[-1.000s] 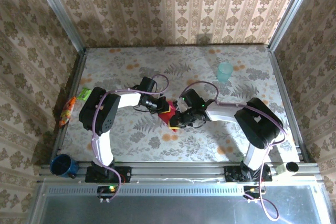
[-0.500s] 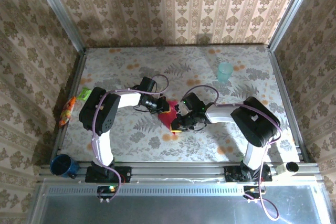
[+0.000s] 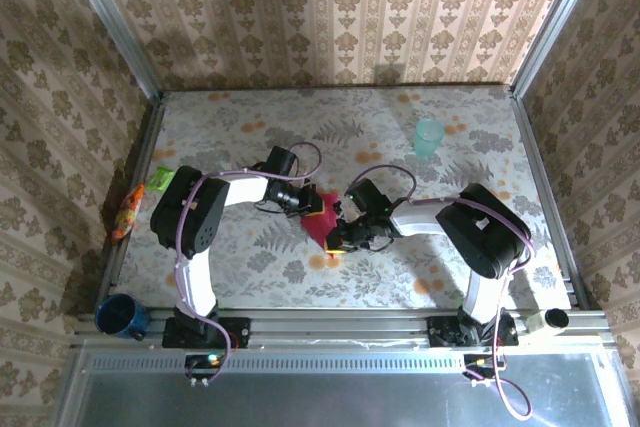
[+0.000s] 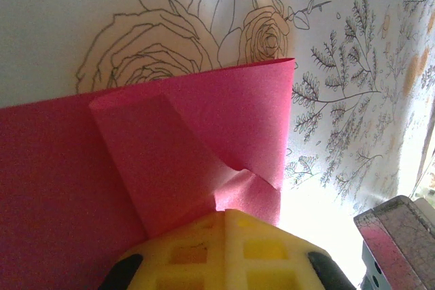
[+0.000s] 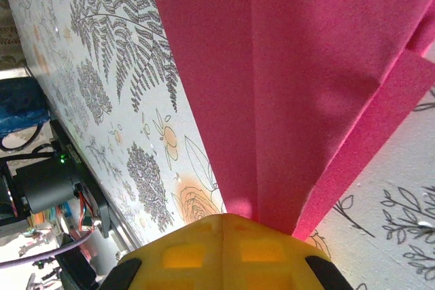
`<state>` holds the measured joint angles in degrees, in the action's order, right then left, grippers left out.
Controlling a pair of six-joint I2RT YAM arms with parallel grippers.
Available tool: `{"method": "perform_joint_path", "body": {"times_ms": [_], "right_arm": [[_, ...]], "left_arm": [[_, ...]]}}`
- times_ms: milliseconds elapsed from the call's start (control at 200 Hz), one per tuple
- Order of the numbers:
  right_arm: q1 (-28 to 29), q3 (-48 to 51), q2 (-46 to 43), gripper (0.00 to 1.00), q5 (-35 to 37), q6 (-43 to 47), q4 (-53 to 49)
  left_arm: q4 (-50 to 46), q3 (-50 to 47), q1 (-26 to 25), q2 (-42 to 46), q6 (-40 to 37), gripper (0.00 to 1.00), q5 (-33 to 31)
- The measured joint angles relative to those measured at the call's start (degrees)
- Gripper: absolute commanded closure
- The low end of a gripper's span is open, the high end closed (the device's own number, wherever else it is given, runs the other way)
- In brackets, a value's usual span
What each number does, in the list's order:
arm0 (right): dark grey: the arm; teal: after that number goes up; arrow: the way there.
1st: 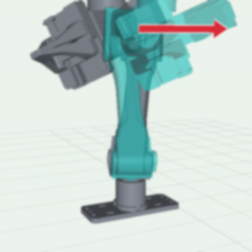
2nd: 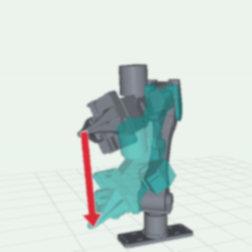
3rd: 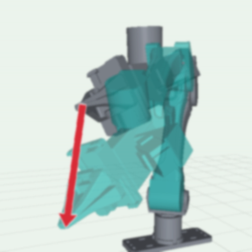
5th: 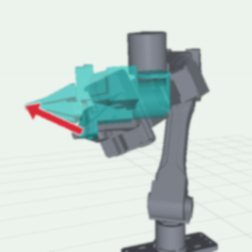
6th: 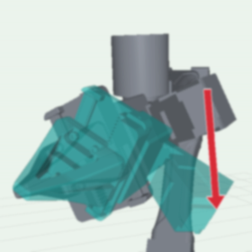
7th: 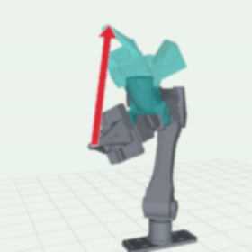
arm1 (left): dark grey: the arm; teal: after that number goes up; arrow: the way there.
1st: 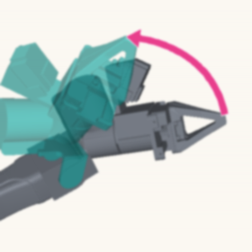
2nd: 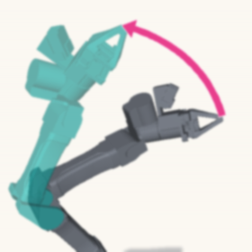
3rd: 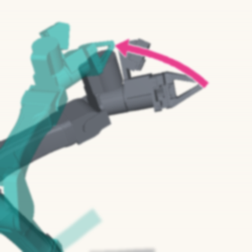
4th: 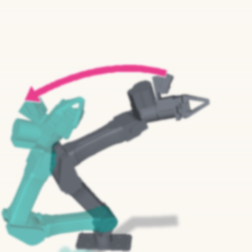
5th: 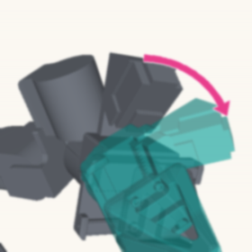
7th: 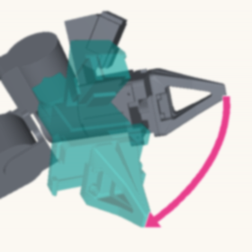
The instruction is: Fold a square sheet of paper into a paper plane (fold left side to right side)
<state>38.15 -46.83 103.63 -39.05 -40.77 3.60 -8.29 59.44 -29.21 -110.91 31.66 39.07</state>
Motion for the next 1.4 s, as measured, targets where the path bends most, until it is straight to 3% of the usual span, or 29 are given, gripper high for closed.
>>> {"method": "perform_joint_path", "body": {"times_ms": [1100,1400], "right_arm": [[0.9,1.4,-0.1,0.96,-0.4,-1.7,3.5],[-1.3,-0.9,-2.1,0.96,-0.3,-1.3,3.4]], "left_arm": [[0.1,0.0,0.0,0.0,0.0,1.00,0.0],[0.1,0.0,0.0,0.0,0.0,1.00,0.0]]}}
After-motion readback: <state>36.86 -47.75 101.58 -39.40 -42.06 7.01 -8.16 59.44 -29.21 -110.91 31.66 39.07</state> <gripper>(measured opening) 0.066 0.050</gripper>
